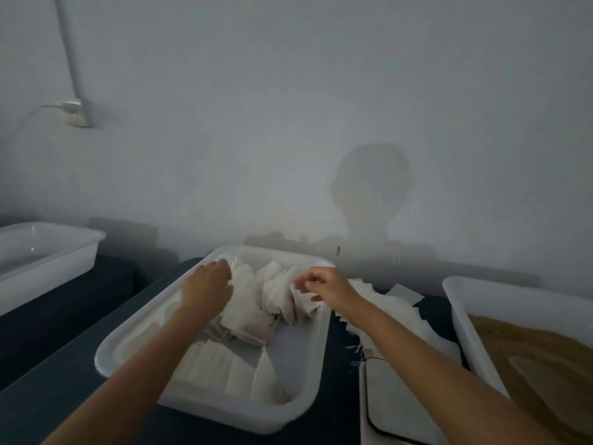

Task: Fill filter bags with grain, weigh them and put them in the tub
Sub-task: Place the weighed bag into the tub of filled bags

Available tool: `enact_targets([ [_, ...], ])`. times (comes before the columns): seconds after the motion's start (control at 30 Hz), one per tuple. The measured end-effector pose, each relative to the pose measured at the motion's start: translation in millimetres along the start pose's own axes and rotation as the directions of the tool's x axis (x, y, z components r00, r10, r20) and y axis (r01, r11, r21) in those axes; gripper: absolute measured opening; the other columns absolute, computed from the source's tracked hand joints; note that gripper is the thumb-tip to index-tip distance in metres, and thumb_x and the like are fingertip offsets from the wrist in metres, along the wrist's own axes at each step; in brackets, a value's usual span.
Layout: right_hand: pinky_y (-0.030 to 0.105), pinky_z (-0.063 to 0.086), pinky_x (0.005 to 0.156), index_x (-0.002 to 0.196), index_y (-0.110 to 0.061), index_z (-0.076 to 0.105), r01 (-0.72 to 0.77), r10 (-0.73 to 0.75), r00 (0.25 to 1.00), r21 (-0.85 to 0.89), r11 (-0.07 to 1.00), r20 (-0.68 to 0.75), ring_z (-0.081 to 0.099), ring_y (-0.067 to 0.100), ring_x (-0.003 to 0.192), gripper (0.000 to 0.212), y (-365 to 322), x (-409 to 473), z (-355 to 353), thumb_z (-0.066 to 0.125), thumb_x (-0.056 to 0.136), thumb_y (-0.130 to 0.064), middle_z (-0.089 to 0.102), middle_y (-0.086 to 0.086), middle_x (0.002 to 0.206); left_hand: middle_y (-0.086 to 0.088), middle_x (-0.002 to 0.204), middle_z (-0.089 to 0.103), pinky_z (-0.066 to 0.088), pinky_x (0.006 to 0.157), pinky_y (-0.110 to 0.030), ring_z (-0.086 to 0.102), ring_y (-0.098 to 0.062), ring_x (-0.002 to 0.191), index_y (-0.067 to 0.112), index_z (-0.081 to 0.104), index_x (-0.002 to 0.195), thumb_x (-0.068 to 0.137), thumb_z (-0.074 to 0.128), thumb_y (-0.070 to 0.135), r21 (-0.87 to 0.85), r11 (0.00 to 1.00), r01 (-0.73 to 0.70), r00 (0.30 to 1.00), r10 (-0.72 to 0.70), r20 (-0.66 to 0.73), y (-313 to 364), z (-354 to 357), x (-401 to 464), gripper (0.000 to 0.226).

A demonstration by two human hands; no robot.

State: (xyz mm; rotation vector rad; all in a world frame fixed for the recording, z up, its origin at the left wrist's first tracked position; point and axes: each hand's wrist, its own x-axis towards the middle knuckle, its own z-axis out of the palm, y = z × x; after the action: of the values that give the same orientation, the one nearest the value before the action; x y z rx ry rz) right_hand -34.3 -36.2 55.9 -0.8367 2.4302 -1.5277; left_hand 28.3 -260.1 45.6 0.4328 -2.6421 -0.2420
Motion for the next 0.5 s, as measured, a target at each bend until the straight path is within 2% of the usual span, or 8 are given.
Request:
enact_targets([
  [0.1,0.012,0.046,0.062,0.091,-0.007,0.063,-0.123,0.109,0.968,-0.051,0.991,-0.226,0.06,0.013,0.078,0.02,33.7,-16.2,-44.3,0.046,0.092,0.002,0.068,0.015,0.099,0.003,0.102,0.065,0.042,0.076,-0.028,0.059,-0.019,0.095,0.019,0.057,0.1,0.089,0.054,0.021,-0.166,0.986,-0.013,0.998,0.023,0.055,40.1,4.6,2.7,0.012],
  [0.17,0.022,0.048,0.072,0.091,-0.005,0.064,-0.247,0.177,0.918,-0.164,0.955,-0.354,0.06,0.017,0.085,0.019,60.3,-25.1,-66.0,0.047,0.091,0.001,0.066,0.012,0.097,0.002,0.103,0.066,0.041,0.075,-0.028,0.06,-0.019,0.095,0.018,0.058,0.101,0.089,0.053,0.022,-0.215,0.976,-0.03,0.996,0.048,0.078,62.9,10.6,2.6,0.014],
  [0.23,0.029,0.046,0.08,0.094,-0.003,0.064,-0.37,0.23,0.88,-0.295,0.881,-0.417,0.058,0.02,0.092,0.018,88.4,-31.6,-82.2,0.047,0.089,0.001,0.061,0.007,0.096,0.001,0.104,0.066,0.043,0.078,-0.028,0.06,-0.02,0.097,0.018,0.059,0.102,0.09,0.051,0.022,-0.231,0.972,-0.04,0.994,0.063,0.094,78.8,18.2,1.3,0.015],
  [0.3,0.026,0.04,0.075,0.091,-0.004,0.059,-0.503,0.335,0.843,-0.395,0.769,-0.422,0.053,0.021,0.086,0.011,109.8,-36.9,-93.2,0.049,0.088,-0.004,0.053,0.006,0.091,0.0,0.105,0.066,0.045,0.081,-0.03,0.06,-0.021,0.098,0.018,0.058,0.102,0.091,0.049,0.021,-0.234,0.971,-0.039,0.991,0.069,0.118,87.9,26.2,-1.0,0.015],
  [0.33,0.028,0.041,0.077,0.097,-0.005,0.055,-0.58,0.411,0.805,-0.421,0.697,-0.429,0.053,0.023,0.09,0.012,116.3,-39.2,-96.7,0.052,0.087,-0.011,0.052,0.01,0.097,0.0,0.105,0.066,0.046,0.082,-0.03,0.06,-0.021,0.097,0.018,0.058,0.102,0.092,0.048,0.021,-0.23,0.972,-0.036,0.989,0.067,0.13,90.5,30.2,-2.5,0.015],
  [0.4,0.037,0.04,0.097,0.131,-0.003,0.036,-0.735,0.575,0.678,-0.403,0.545,-0.459,0.044,0.032,0.121,0.056,126.8,-41.6,-101.2,0.061,0.086,-0.025,0.041,0.016,0.132,0.0,0.104,0.065,0.047,0.082,-0.031,0.061,-0.021,0.094,0.018,0.058,0.102,0.092,0.046,0.021,-0.227,0.974,-0.022,0.987,0.057,0.148,92.3,38.0,-6.0,0.016],
  [0.43,0.039,0.037,0.105,0.14,-0.002,0.022,-0.783,0.638,0.622,-0.362,0.505,-0.455,0.036,0.034,0.129,0.074,129.7,-42.1,-101.8,0.063,0.086,-0.029,0.032,0.018,0.143,0.0,0.103,0.065,0.048,0.081,-0.031,0.061,-0.021,0.091,0.018,0.058,0.101,0.092,0.046,0.02,-0.231,0.973,-0.014,0.986,0.052,0.158,91.7,41.8,-7.6,0.015],
  [0.5,0.04,0.036,0.107,0.144,0.001,0.011,-0.825,0.697,0.565,-0.312,0.471,-0.441,0.034,0.034,0.132,0.082,134.8,-41.1,-101.8,0.062,0.087,-0.03,0.029,0.018,0.146,0.0,0.1,0.066,0.048,0.08,-0.032,0.063,-0.022,0.088,0.018,0.057,0.098,0.091,0.047,0.019,-0.243,0.97,0.003,0.981,0.045,0.189,89.3,48.0,-9.3,0.013],
])
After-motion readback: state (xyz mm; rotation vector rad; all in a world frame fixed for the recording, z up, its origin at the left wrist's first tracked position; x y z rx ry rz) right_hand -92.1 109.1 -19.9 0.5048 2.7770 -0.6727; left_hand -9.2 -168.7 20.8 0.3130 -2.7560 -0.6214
